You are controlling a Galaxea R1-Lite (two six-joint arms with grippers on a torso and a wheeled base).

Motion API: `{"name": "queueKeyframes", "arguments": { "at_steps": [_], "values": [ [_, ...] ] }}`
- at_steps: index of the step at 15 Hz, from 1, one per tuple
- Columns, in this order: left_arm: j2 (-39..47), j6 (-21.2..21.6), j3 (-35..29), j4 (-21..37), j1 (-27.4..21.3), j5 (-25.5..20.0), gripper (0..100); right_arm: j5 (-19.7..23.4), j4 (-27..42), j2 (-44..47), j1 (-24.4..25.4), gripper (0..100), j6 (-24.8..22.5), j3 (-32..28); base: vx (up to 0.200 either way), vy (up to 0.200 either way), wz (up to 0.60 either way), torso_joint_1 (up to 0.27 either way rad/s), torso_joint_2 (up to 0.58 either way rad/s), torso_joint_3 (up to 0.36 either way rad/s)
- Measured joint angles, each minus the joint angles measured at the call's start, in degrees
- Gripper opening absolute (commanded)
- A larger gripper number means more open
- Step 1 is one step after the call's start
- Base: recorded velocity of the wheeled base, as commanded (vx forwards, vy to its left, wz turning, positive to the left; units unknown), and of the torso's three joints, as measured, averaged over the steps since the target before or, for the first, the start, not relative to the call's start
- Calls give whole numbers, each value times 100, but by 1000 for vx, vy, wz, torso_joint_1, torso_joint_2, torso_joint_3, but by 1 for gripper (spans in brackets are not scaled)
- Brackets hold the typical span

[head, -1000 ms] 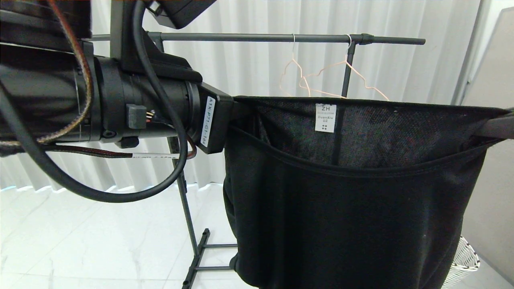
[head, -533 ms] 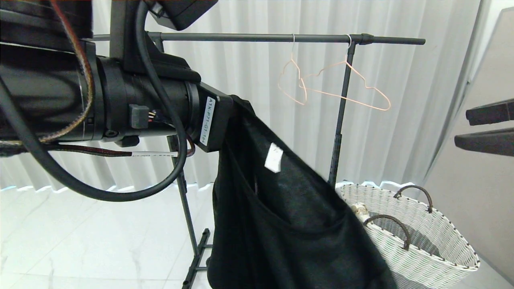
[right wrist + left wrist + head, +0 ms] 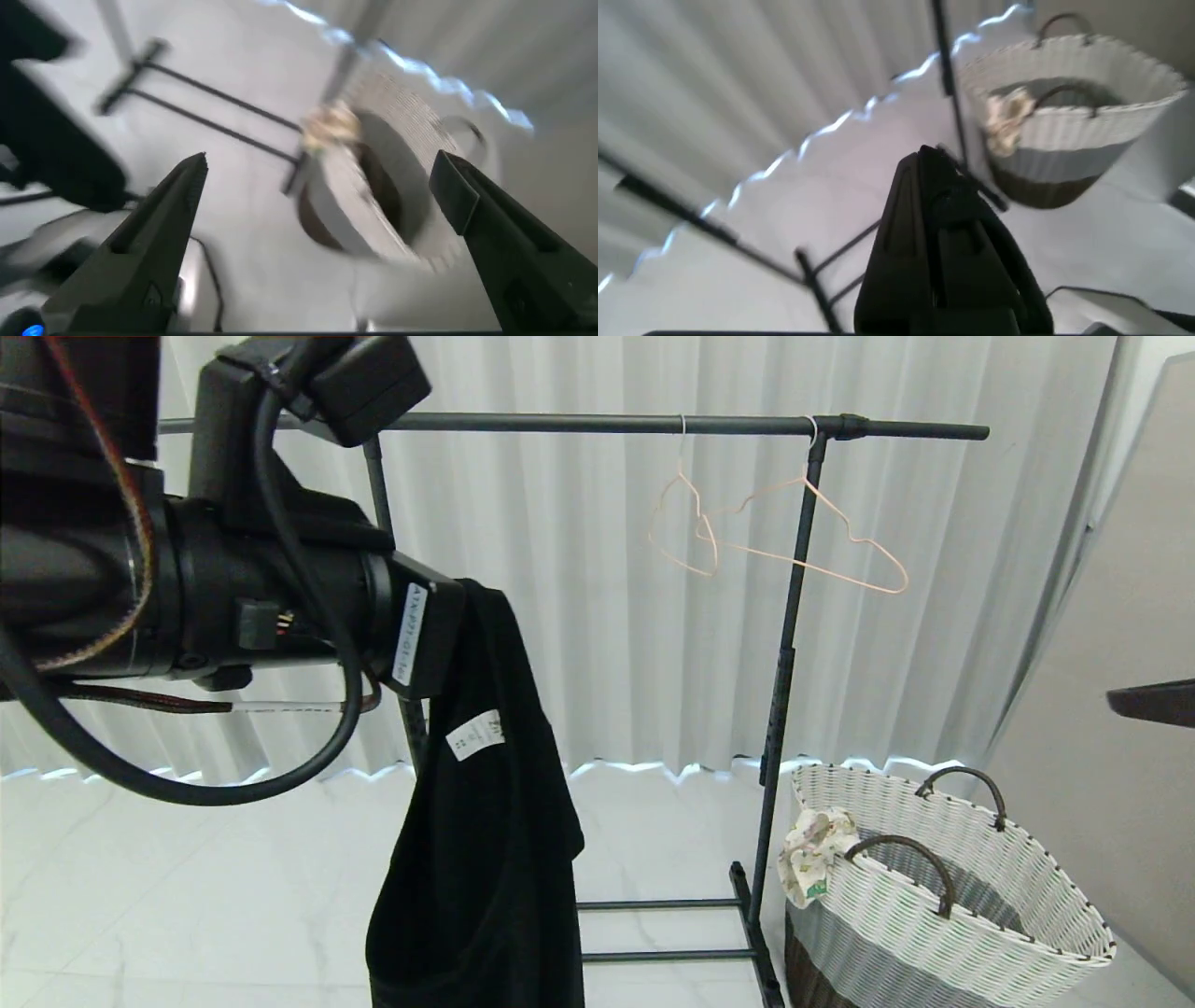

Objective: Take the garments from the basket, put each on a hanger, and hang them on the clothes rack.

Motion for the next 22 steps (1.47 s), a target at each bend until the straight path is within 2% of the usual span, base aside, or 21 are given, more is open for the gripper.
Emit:
{"name": "queueKeyframes", "arguments": {
  "at_steps": [3, 5, 8, 11, 18, 22],
  "values": [
    [-372, -4, 725, 68, 769, 5, 0, -84, 282, -338, -1248, 100, -110, 290, 0, 0, 0, 0, 0, 0],
    [-630, -17, 1182, 60, 1202, 5, 0, -130, 260, -553, -1618, 100, -257, 606, 0, 0, 0, 0, 0, 0],
    [-824, -44, 1418, 44, 1751, 23, 0, -235, -71, -805, -1755, 100, -315, 1064, 0, 0, 0, 0, 0, 0],
    [-923, -35, 1486, 44, 2068, 23, 0, -130, -351, -942, -1771, 100, -318, 1290, 0, 0, 0, 0, 0, 0],
    [-964, -28, 1519, 44, 2217, 27, 0, -40, -941, -912, -1780, 100, -325, 1335, 0, 0, 0, 133, -381, -247],
    [-973, -26, 1523, 44, 2249, 29, 0, -46, -1019, -862, -1781, 100, -325, 1340, 0, 0, 0, 189, -465, -285]
  ]
}}
